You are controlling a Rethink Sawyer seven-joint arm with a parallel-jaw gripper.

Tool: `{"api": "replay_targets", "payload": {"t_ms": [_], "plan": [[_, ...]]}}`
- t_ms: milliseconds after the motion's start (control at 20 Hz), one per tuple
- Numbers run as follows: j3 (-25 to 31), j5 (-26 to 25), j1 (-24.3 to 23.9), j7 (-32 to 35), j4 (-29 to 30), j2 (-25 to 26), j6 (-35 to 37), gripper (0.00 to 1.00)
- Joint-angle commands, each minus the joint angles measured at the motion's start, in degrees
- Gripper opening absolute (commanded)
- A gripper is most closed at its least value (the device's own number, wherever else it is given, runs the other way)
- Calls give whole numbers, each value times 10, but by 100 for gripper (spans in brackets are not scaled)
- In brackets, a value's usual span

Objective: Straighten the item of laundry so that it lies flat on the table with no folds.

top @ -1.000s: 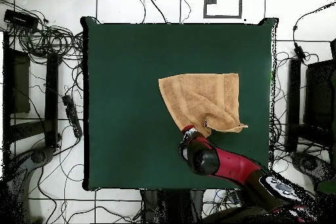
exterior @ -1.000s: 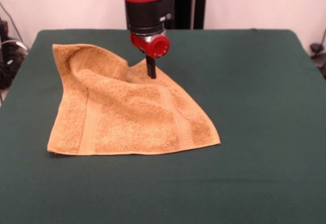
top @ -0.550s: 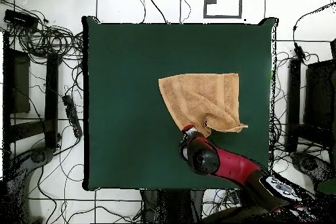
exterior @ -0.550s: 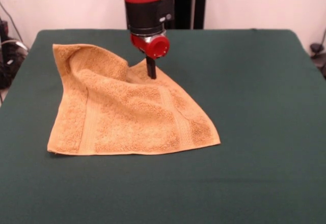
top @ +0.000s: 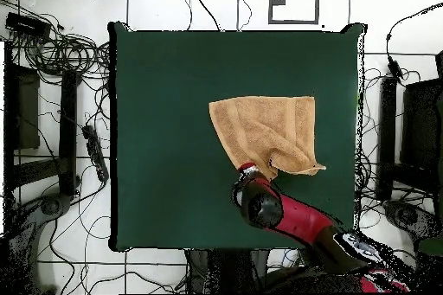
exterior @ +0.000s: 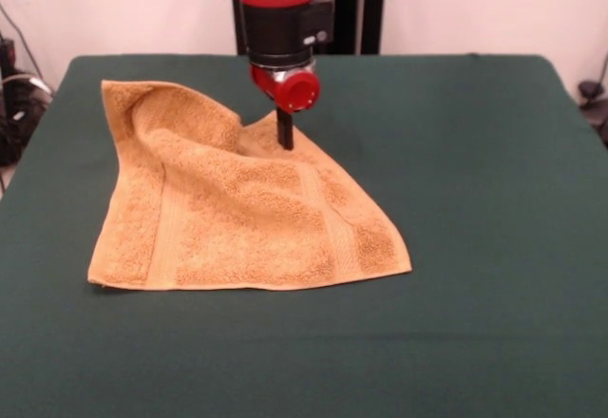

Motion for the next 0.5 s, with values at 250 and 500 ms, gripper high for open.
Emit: {"api": "replay_targets", "payload": {"t_ms": [250, 500], "plan": [[107, 130, 80, 195, -9, 66, -109, 0], [127, 150, 73, 205, 2, 69, -130, 0]]}}
